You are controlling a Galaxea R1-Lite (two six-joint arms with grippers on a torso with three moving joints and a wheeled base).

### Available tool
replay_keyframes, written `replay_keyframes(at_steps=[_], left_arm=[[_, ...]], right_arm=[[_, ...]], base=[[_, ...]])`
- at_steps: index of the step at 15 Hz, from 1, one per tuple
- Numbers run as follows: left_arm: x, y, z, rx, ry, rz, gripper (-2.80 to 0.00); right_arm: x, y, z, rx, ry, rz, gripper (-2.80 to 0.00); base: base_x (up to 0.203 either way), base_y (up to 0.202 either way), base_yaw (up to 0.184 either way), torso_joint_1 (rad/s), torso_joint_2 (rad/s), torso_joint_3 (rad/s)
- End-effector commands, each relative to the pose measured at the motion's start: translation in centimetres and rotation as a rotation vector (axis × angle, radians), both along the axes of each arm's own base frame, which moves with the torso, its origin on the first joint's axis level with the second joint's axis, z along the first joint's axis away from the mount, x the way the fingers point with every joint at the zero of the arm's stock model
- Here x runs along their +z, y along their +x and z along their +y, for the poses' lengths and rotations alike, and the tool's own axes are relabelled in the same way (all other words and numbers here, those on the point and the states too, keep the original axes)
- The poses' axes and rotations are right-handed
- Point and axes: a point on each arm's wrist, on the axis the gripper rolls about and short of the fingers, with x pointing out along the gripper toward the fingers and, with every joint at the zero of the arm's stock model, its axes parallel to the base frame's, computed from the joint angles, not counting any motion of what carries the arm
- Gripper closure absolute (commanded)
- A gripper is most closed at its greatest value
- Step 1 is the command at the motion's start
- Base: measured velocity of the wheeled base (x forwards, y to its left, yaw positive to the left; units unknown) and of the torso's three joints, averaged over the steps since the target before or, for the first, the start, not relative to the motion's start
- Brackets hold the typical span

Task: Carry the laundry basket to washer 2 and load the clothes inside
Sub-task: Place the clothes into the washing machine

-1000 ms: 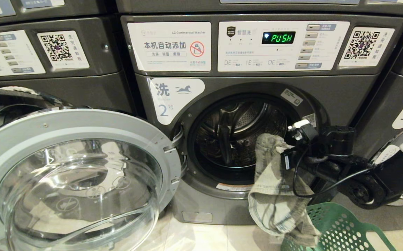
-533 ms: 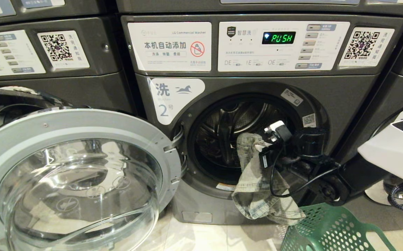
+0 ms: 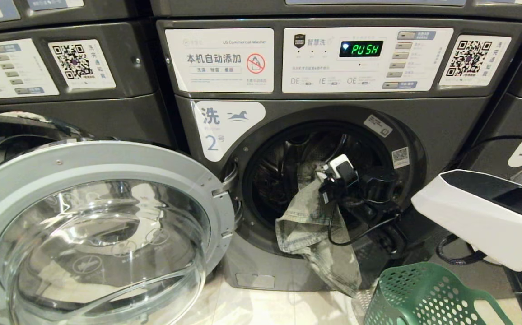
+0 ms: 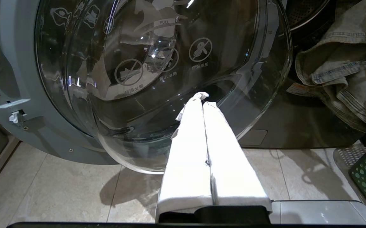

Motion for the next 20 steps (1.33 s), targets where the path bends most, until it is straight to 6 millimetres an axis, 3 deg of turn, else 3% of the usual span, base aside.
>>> replay_keyframes(at_steps=[1,8,11,17,20], left_arm=[[0.0,0.0,0.0,0.000,0.000,0.000,0.00],[0.0,0.0,0.0,0.000,0.000,0.000,0.00],[0.0,0.0,0.0,0.000,0.000,0.000,0.00],[0.0,0.0,0.0,0.000,0.000,0.000,0.00],[0.0,0.0,0.0,0.000,0.000,0.000,0.00]], right_arm=[[-1.2,1.5,0.5,-0.002,0.002,-0.032,0.00],[0.6,5.4,0.0,-0.061,-0.012,-0.252,0.00],[0.7,5.5,-0.4,-0.066,-0.011,-0.261,0.00],[2.7,5.5,-0.6,-0.073,-0.003,-0.352,0.00],[2.4,5.5,-0.7,-0.069,-0.013,-0.349,0.00]], base=[[0.000,0.000,0.000,0.000,0.00,0.000],[0.000,0.000,0.000,0.000,0.00,0.000],[0.000,0.000,0.000,0.000,0.00,0.000],[0.000,0.000,0.000,0.000,0.00,0.000],[0.000,0.000,0.000,0.000,0.00,0.000]])
